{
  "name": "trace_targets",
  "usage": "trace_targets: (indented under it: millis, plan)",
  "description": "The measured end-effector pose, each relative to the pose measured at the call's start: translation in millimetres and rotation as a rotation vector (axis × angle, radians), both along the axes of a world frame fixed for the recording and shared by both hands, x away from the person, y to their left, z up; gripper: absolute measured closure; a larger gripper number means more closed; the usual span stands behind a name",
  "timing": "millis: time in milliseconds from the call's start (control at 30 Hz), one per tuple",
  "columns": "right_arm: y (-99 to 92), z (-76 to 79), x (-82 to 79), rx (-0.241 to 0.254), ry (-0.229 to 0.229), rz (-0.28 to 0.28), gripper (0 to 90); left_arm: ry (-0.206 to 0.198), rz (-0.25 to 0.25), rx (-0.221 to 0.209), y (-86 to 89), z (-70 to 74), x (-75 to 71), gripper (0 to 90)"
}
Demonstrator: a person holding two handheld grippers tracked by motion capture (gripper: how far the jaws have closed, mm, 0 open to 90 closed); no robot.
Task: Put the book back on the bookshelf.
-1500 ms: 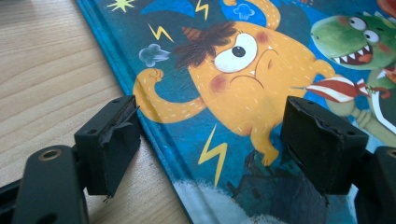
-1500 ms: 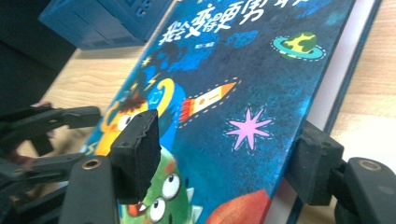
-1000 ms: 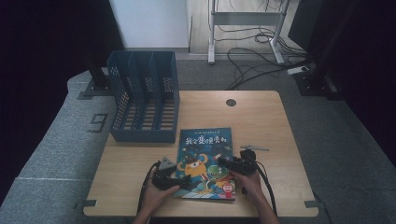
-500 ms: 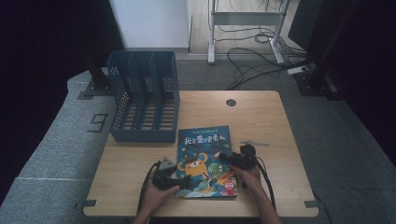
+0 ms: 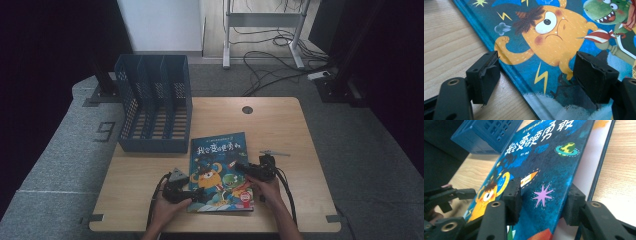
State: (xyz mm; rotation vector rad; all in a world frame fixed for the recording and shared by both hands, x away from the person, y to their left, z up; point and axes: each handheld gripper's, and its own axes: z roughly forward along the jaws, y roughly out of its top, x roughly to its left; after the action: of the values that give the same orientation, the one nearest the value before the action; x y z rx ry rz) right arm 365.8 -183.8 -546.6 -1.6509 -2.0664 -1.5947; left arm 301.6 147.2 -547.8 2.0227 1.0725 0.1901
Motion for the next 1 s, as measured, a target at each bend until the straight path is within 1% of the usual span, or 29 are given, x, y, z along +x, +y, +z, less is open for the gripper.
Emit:
trace_targets:
  millis: [67, 167, 433, 533, 633, 867, 933, 1000]
  plan:
    - [-1.6, 0.9, 0.0, 0.024, -0.003, -0.001, 59.9, 0.003, 0.0, -0.008, 0.6, 0.0, 0.1, 21.2]
    - [-3.3, 2.7, -0.3, 0.043, -0.015, 0.003, 62.6, -0.003, -0.002, -0.012, 1.0, 0.3, -1.0, 21.3]
    - [-8.1, 8.8, -3.7, 0.085, -0.034, 0.016, 67.6, -0.025, -0.026, 0.002, -0.2, 3.5, -5.4, 21.0]
    - [-10.4, 11.9, -5.4, 0.093, -0.046, 0.009, 69.0, -0.031, -0.038, 0.011, -1.4, 4.3, -7.0, 20.8]
    - [-15.2, 15.3, -7.1, 0.09, -0.059, -0.005, 69.7, -0.034, -0.054, 0.023, -3.9, 4.9, -9.0, 20.7]
    - [-29.9, 20.0, -9.4, 0.1, -0.065, -0.031, 71.5, -0.035, -0.108, 0.05, -12.7, 5.7, -14.7, 20.4]
    - [-33.7, 21.7, -10.5, 0.102, -0.06, -0.042, 71.8, -0.036, -0.124, 0.057, -15.3, 6.1, -16.8, 20.1]
    - [-36.3, 22.4, -11.0, 0.103, -0.066, -0.048, 71.9, -0.037, -0.137, 0.064, -17.6, 6.2, -18.9, 20.1]
